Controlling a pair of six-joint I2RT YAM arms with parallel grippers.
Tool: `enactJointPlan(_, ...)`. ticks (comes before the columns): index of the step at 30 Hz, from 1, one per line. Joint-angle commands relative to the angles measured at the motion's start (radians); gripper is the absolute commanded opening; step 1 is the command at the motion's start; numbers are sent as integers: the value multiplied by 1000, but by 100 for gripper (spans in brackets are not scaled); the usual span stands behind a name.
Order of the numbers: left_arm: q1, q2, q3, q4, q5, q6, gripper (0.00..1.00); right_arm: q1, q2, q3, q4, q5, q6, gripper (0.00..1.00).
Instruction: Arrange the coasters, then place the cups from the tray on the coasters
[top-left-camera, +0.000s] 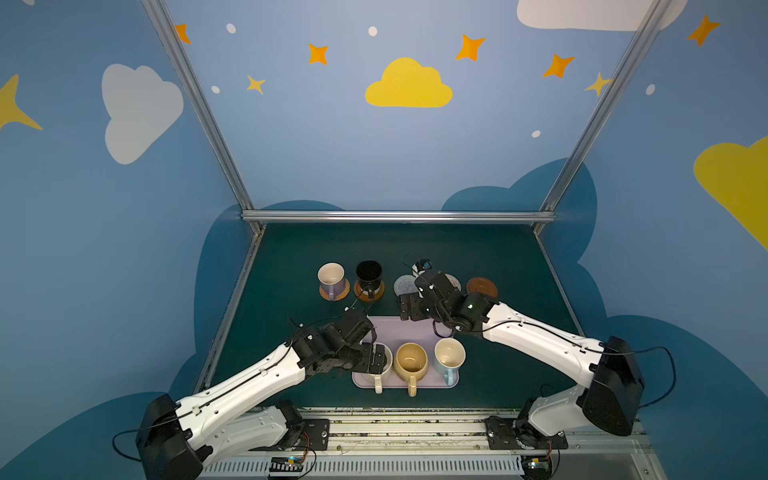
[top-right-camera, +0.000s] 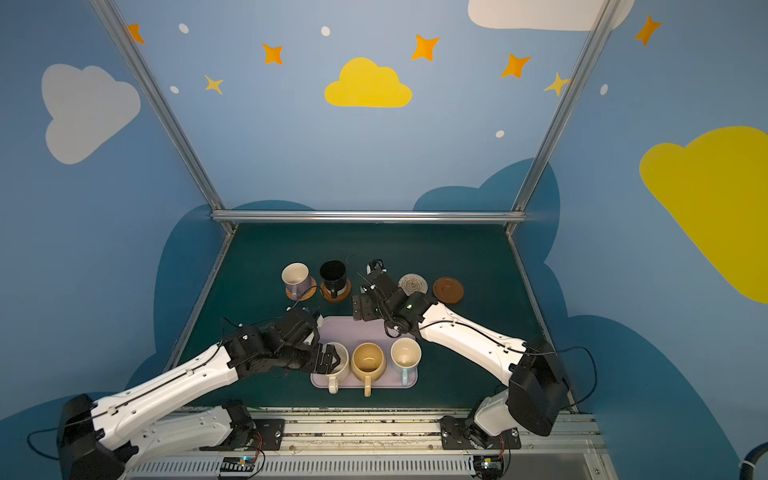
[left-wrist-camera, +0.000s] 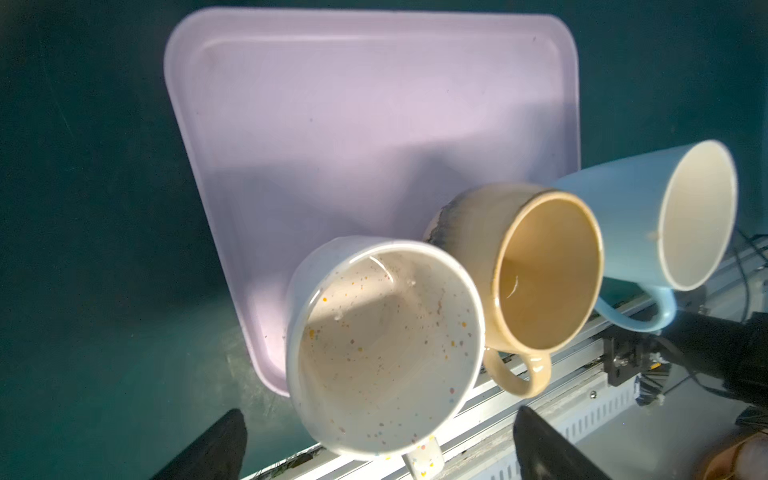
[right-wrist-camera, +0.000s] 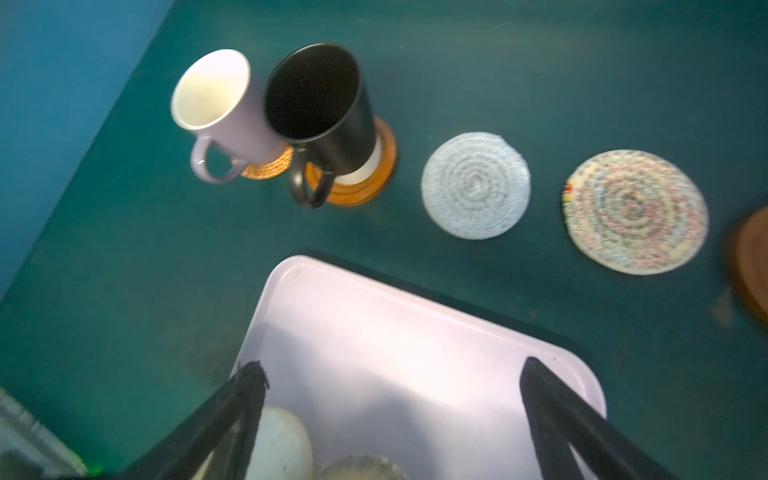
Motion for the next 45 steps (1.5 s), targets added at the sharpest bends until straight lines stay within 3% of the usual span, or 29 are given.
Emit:
enactJointPlan(1, -35, -2, -17, -26, -47, -52, 100, -3, -45, -14, 43, -94, -37, 95)
enactJointPlan(8, -107, 8, -48, -22, -64, -109, 100, -6, -105, -57, 24, -149, -60, 96)
enactJointPlan(14, -170, 76, -40, -11, -98, -134, 100, -19, -157, -102, -4, -110, -58, 96)
enactJointPlan(22, -184, 131, -52, -7, -128, -155, 98, -26, -181, -115, 0, -130, -43, 96)
enactJointPlan(27, -184, 127, -66, 18, -135, -156, 87, -34, -199, -121, -9, -174, -50, 96)
enactJointPlan(39, -184, 151, -67, 30, -119, -149, 42, -80, -275, -183, 2, -224, -51, 96)
enactJointPlan(45, -184, 161, -74, 42, -121, -150, 35, -82, -255, -166, 1, -250, -46, 96)
